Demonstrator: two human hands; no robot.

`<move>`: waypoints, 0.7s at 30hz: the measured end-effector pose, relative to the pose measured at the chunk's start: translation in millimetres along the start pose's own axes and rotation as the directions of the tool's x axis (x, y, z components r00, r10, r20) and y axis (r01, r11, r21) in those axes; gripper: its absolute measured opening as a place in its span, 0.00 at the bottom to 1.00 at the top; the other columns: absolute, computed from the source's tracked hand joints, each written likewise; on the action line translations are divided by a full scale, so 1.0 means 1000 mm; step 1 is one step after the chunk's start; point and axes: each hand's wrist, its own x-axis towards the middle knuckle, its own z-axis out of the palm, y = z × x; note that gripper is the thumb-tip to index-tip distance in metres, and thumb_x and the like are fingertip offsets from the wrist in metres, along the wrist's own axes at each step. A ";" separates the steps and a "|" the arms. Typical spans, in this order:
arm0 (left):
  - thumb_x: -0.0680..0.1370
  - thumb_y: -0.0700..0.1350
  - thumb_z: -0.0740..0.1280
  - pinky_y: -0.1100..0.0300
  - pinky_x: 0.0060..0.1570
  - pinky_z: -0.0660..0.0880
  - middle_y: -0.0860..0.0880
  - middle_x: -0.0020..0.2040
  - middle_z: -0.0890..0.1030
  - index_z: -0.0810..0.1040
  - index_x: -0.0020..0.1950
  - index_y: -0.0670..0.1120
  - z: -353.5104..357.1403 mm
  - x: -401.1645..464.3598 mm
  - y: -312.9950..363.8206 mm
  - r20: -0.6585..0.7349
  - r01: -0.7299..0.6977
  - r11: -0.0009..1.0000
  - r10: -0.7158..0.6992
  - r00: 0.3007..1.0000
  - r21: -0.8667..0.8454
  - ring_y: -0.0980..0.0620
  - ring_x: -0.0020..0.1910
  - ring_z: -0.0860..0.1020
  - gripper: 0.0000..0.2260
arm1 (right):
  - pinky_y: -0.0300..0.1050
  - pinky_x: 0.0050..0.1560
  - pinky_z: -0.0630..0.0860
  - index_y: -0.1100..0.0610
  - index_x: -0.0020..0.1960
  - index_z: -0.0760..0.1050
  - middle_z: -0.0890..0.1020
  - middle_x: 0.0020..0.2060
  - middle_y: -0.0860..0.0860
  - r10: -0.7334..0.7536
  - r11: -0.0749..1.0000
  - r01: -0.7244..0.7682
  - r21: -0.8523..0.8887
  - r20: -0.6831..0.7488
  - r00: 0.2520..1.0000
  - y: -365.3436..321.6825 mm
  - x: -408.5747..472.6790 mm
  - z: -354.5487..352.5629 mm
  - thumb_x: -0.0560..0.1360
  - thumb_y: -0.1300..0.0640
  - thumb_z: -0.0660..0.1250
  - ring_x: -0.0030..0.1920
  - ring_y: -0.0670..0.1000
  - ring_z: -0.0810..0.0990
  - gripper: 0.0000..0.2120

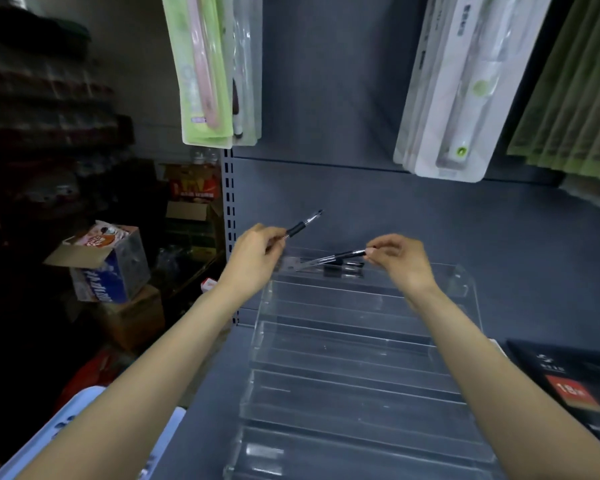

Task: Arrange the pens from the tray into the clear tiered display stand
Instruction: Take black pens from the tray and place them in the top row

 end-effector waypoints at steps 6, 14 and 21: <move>0.78 0.42 0.65 0.74 0.41 0.65 0.53 0.45 0.78 0.79 0.55 0.45 -0.008 -0.001 -0.001 -0.036 0.000 0.999 -0.002 0.999 -0.048 0.58 0.43 0.74 0.08 | 0.37 0.43 0.70 0.54 0.41 0.81 0.82 0.39 0.49 -0.014 0.931 0.038 -0.363 0.070 0.997 -0.004 0.005 0.003 0.71 0.59 0.73 0.44 0.47 0.78 0.02; 0.77 0.40 0.66 0.71 0.47 0.66 0.51 0.47 0.76 0.81 0.55 0.47 -0.008 -0.001 0.000 0.009 -0.037 0.999 0.037 0.999 0.001 0.57 0.45 0.74 0.09 | 0.37 0.46 0.68 0.57 0.47 0.82 0.80 0.42 0.49 0.064 0.898 0.023 -0.439 0.183 0.981 -0.017 0.009 0.002 0.73 0.59 0.71 0.47 0.46 0.76 0.04; 0.77 0.38 0.65 0.73 0.47 0.66 0.52 0.47 0.76 0.80 0.56 0.47 -0.006 0.000 0.003 0.043 -0.056 0.998 0.057 0.997 -0.019 0.57 0.46 0.73 0.10 | 0.32 0.43 0.70 0.57 0.47 0.83 0.84 0.47 0.50 0.024 0.889 0.067 -0.454 0.192 0.981 -0.014 0.004 0.000 0.74 0.59 0.69 0.49 0.47 0.78 0.05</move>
